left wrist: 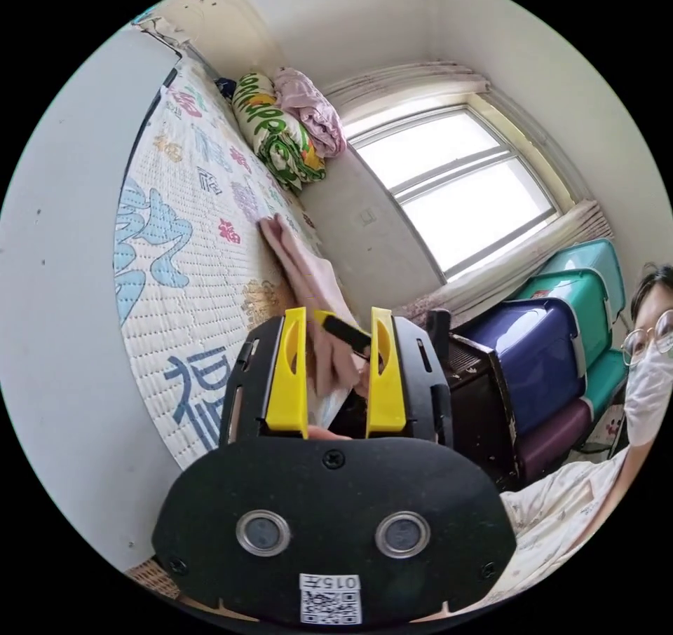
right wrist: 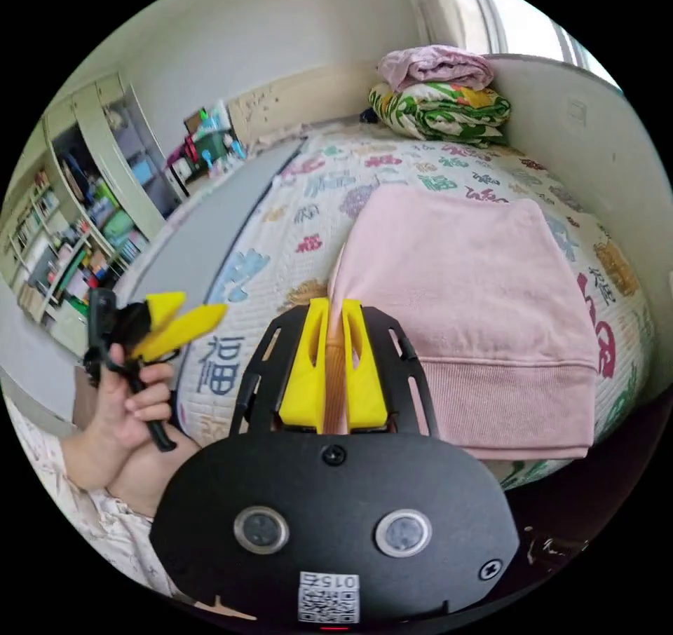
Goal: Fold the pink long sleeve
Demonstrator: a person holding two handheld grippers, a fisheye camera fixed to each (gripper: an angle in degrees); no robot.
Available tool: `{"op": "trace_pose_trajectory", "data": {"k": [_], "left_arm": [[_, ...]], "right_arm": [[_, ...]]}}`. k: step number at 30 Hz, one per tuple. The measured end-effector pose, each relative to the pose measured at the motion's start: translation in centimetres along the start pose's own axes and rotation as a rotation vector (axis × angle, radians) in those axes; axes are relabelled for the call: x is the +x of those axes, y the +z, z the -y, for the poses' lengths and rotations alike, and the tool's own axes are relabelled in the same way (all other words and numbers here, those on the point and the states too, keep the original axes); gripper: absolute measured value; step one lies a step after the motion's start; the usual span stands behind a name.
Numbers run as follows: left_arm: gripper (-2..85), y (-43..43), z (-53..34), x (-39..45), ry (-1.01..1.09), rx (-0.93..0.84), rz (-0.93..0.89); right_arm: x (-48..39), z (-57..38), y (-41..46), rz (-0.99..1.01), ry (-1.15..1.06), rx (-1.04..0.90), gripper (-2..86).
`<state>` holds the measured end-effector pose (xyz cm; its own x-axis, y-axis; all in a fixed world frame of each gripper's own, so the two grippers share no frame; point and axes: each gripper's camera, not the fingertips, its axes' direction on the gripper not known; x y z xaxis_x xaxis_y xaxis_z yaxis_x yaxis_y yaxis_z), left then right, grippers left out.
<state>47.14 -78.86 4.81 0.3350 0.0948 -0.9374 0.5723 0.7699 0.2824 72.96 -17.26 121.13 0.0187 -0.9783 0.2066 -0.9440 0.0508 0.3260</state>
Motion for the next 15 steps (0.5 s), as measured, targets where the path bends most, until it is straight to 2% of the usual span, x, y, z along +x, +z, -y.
{"op": "trace_pose_trajectory", "data": {"k": [3,7,8,10,12,15], "left_arm": [[14.5,0.0,-0.3,-2.1,-0.005,0.057,0.025],[16.0,0.6,0.0,-4.4,-0.019,0.053,0.136],[16.0,1.0,0.0,-5.1,-0.023,0.042,0.152],[16.0,1.7,-0.3,-6.1,-0.039,0.034,0.158],[15.8,2.4,-0.9,-7.0,-0.062,0.032,0.141],[15.4,4.7,-2.0,-7.5,-0.066,-0.007,0.128]], "right_arm": [[-4.0,-3.4,-8.2,0.272,-0.067,0.065,2.4],[-11.6,-5.4,-14.4,0.416,-0.261,0.001,3.0],[-12.3,-5.3,-14.6,0.409,-0.269,-0.025,3.2],[-13.5,-4.9,-13.4,0.137,-0.139,-0.059,4.4],[-14.0,-5.0,-11.8,0.006,-0.072,-0.061,4.8],[-17.2,-3.0,-11.8,-0.027,-0.027,-0.070,5.3]]}}
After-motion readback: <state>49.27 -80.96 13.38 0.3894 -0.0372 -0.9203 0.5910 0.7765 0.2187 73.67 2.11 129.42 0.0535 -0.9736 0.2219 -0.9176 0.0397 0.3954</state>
